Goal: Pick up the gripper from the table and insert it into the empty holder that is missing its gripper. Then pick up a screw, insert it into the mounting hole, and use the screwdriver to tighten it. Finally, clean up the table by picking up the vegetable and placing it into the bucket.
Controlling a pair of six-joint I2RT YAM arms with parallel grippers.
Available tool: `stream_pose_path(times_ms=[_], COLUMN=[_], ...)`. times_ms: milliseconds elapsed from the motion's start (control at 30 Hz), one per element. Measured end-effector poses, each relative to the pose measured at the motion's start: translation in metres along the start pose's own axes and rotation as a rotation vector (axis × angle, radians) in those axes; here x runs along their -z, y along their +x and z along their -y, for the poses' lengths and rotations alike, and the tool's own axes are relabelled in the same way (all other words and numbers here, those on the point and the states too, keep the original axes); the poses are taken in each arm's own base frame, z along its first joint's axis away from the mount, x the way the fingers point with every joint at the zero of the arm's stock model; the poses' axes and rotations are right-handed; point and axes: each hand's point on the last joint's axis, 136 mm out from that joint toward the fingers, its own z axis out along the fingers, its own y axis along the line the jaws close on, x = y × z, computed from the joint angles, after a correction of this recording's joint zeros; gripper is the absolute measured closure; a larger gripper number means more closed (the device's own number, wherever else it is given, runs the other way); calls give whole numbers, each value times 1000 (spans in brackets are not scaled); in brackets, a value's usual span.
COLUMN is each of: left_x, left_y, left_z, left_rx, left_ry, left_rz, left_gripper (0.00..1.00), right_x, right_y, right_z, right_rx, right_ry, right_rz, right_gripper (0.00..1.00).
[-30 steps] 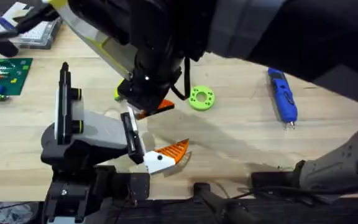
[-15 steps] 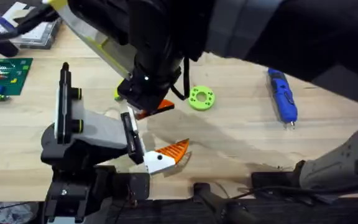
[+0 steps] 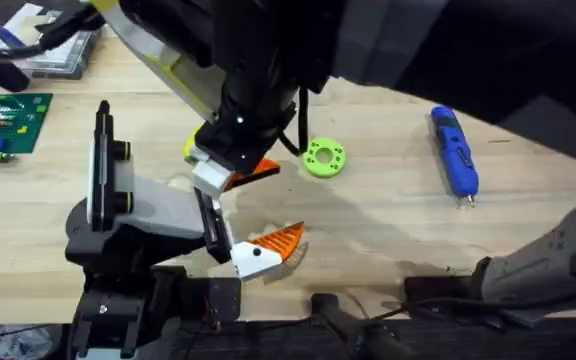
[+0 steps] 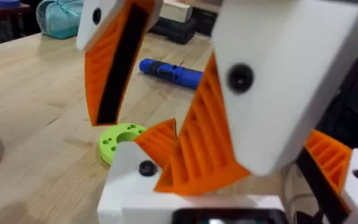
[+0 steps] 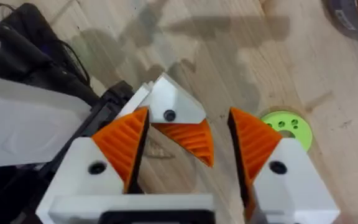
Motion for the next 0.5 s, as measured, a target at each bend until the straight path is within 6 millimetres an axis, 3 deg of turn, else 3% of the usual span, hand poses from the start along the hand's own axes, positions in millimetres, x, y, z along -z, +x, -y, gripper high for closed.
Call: stream_pose_path(times_ms=[500], left_x=[0], left_y=[0], left_z=[0], left_rx=[0], left_ry=[0], left_rz=[0], left_gripper=[13], right_x=[0], right_y=[0], right_z=[1], right_rx=[-1], right_ry=[8], right_rz=[0], right_gripper=[191])
